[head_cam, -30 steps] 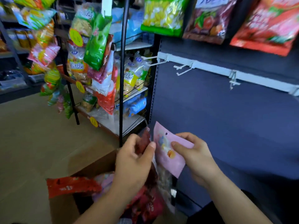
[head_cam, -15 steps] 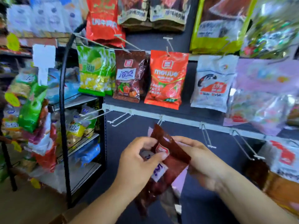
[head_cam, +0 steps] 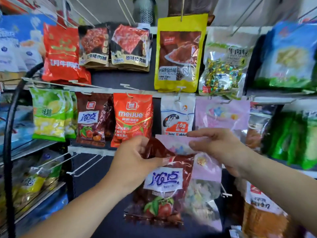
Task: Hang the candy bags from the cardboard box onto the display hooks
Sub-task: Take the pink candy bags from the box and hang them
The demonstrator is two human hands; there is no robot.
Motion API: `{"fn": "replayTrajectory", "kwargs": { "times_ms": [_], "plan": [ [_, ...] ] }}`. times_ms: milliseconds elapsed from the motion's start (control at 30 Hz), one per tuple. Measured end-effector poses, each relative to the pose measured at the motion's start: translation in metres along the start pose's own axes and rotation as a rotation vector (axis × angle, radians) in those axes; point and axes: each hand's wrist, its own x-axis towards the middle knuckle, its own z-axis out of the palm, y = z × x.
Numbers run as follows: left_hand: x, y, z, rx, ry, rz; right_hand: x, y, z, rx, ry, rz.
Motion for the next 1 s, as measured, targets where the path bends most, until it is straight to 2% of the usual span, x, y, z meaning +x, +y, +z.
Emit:
{"fn": "replayTrajectory", "kwargs": {
  "times_ms": [267, 500, 667, 833, 1000],
  "plan": [
    [0.054, 0.035, 0.011, 0.082, -0.095, 0.113, 0.033, -0.019, -0.056, -0.162, 0.291, -0.189],
    [0.083, 0.044, 0.043, -0.072, -0.100, 0.104, 0.056, -0.029, -0.105, -0.130, 0.445, -0.168],
    [0.092, 0.050, 0.066, -0.094, -0.114, 0.129, 0.073, -0.025, -0.113, -0.161, 0.398, -0.172],
    [0.093, 0.051, 0.076, -0.144, -0.106, 0.141, 0.080, -0.023, -0.124, -0.070, 0.380, -0.192],
    [0.094, 0.053, 0.080, -0.151, -0.125, 0.143, 0.086, -0.021, -0.131, -0.016, 0.268, -0.140]
  ]
}}
